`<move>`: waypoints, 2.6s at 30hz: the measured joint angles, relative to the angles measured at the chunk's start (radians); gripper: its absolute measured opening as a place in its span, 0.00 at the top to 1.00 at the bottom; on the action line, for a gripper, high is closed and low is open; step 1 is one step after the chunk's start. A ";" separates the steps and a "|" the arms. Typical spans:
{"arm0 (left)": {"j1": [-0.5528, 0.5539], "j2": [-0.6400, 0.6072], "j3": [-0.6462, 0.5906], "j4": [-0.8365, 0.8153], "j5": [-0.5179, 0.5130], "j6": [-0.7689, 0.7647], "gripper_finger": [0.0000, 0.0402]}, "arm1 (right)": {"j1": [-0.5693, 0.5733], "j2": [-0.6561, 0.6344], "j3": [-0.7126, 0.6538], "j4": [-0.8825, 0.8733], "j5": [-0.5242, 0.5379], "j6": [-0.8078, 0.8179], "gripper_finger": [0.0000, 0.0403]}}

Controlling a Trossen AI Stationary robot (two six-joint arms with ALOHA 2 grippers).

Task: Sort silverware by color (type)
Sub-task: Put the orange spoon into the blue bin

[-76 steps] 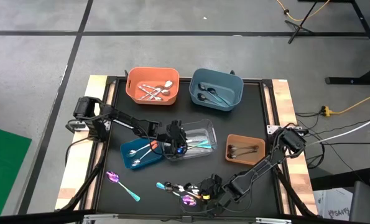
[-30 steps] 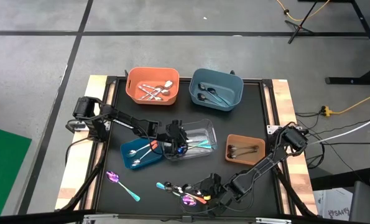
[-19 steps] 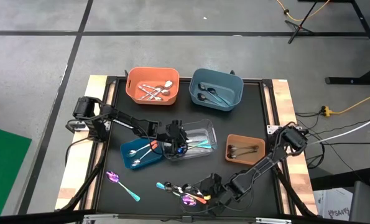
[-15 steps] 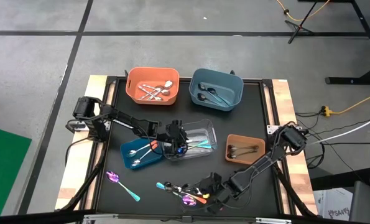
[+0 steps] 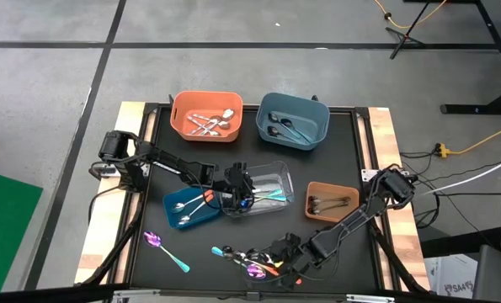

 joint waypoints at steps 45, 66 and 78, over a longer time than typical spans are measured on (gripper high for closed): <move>0.000 0.000 0.000 0.000 0.000 -0.001 0.83 | -0.004 0.022 0.003 -0.079 -0.029 0.053 0.77; 0.000 0.000 0.001 0.000 0.000 -0.009 0.83 | -0.037 -0.002 0.038 -0.289 -0.161 0.027 0.77; 0.000 0.000 0.001 -0.001 0.000 -0.025 0.83 | -0.037 -0.002 0.038 -0.328 -0.160 0.039 0.82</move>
